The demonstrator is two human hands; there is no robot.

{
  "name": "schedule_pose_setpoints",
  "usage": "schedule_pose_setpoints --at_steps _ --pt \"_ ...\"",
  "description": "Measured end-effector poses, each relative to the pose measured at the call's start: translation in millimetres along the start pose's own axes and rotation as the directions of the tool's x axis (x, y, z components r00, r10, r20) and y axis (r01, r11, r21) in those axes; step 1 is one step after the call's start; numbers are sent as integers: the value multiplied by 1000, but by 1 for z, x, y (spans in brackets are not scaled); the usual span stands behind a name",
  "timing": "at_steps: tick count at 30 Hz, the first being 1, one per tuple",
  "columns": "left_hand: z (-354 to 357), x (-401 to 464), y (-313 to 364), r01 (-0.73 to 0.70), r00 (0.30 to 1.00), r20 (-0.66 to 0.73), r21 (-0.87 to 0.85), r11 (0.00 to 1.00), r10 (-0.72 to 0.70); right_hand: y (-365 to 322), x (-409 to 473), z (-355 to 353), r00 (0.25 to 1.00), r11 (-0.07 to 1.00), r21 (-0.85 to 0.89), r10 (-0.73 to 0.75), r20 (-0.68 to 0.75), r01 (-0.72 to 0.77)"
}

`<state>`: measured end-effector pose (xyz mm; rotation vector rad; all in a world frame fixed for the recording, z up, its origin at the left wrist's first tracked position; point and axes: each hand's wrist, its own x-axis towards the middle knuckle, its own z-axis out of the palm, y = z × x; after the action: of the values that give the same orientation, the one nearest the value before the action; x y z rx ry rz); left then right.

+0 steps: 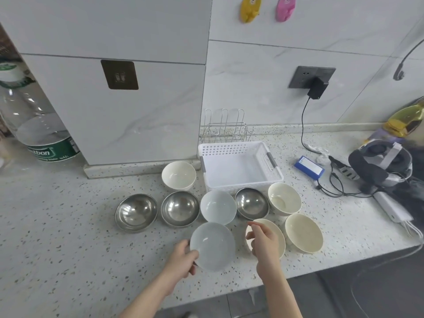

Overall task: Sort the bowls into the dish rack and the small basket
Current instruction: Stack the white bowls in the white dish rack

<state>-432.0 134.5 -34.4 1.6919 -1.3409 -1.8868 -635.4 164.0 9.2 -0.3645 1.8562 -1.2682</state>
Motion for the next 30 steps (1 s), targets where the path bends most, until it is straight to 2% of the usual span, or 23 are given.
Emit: schedule_pose_setpoints --at_steps 3,8,11,17,21,26,30 --pt "-19 -8 -1 -38 993 -112 -71 997 30 6 3 10 997 998 -6 69 16 -69" --pt "-37 -21 5 -106 972 -230 -223 969 53 10 9 39 946 961 -36 276 168 -274" --pt "-44 -27 9 -122 962 -269 -297 947 40 8 18 52 931 943 -81 332 150 -324" --pt "-59 -34 7 -124 957 -292 -384 915 7 12 28 67 939 945 -107 320 123 -308" --pt "-71 -37 3 -118 954 -300 -398 910 -7 13 27 74 964 966 -43 256 77 -253" --pt "-98 -39 -3 -133 958 -288 -400 907 13 19 20 85 982 981 -88 166 -94 -174" --pt "-134 -41 -9 -164 959 -279 -421 892 44 35 -2 96 960 987 53 160 -229 -151"
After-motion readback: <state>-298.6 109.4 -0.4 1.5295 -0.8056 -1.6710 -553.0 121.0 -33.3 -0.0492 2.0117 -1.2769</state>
